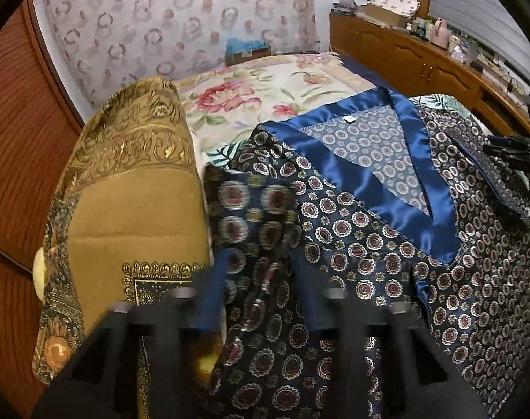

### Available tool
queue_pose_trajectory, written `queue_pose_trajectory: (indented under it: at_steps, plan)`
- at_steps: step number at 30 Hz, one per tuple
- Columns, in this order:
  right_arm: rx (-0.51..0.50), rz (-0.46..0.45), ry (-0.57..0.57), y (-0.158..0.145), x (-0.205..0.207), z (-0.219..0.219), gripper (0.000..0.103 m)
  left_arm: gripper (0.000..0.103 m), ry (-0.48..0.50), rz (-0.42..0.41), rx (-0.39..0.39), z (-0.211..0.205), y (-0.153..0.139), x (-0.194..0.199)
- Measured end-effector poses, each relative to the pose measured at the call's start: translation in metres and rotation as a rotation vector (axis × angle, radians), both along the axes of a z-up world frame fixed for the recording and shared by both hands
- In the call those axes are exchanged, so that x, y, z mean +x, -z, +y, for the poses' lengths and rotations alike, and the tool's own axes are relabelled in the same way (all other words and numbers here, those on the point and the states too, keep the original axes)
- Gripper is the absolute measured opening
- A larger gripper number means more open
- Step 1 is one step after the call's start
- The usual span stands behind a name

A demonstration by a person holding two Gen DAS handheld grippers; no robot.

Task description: Fold small clothes

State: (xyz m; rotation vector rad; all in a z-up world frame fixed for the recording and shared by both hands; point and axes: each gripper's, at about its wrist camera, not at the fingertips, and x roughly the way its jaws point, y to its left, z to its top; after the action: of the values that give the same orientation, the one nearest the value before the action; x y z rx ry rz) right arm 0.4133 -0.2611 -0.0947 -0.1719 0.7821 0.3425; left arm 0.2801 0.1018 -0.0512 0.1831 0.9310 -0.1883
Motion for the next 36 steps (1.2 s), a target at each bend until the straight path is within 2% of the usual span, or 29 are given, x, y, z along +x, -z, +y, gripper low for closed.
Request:
queue_pose_trajectory:
  at_steps: [1,2,5,10,13,14,16,19,22,26,29,32,36]
  plan:
    - [-0.001,0.0,-0.002,0.0,0.0,0.0,0.051,0.01,0.0,-0.001,-0.013,0.002,-0.002,-0.002]
    - [-0.01,0.0,-0.013,0.0,0.0,0.001,0.051,0.007,0.003,-0.006,-0.015,0.003,-0.005,-0.004]
    - [-0.008,0.035,-0.035,-0.003,0.008,0.0,0.051,0.005,0.0,-0.043,-0.02,0.006,-0.019,-0.012]
    - [-0.004,0.067,-0.039,-0.006,0.027,0.0,0.051,0.004,-0.061,-0.152,-0.049,0.027,-0.056,-0.024]
    - [-0.02,0.061,-0.048,-0.007,0.031,0.003,0.022,0.003,-0.09,-0.175,-0.053,0.036,-0.065,-0.023]
    - [-0.015,0.063,-0.065,-0.008,0.031,0.005,0.004,0.003,-0.095,-0.179,-0.059,0.039,-0.067,-0.023]
    - [-0.022,0.064,-0.084,-0.009,0.031,0.01,0.002,0.003,-0.107,-0.202,-0.063,0.042,-0.073,-0.023]
    - [-0.052,-0.032,-0.053,-0.025,0.026,0.016,0.001,0.003,-0.132,-0.241,-0.065,0.045,-0.084,-0.022]
    - [-0.049,-0.147,0.0,-0.065,0.024,0.014,0.001,0.002,-0.161,-0.276,-0.095,0.05,-0.101,-0.016]
    - [-0.09,-0.207,0.032,-0.109,0.025,0.007,0.001,0.002,-0.175,-0.338,-0.121,0.052,-0.126,-0.019]
    - [-0.105,-0.253,0.059,-0.135,0.016,-0.005,0.001,0.002,-0.186,-0.384,-0.111,0.054,-0.139,-0.025]
    - [-0.12,-0.264,0.084,-0.145,0.013,-0.014,0.001,0.002,-0.203,-0.388,-0.107,0.057,-0.137,-0.022]
    - [-0.135,-0.255,0.097,-0.139,0.012,-0.005,0.001,0.002,-0.192,-0.383,-0.129,0.057,-0.127,-0.023]
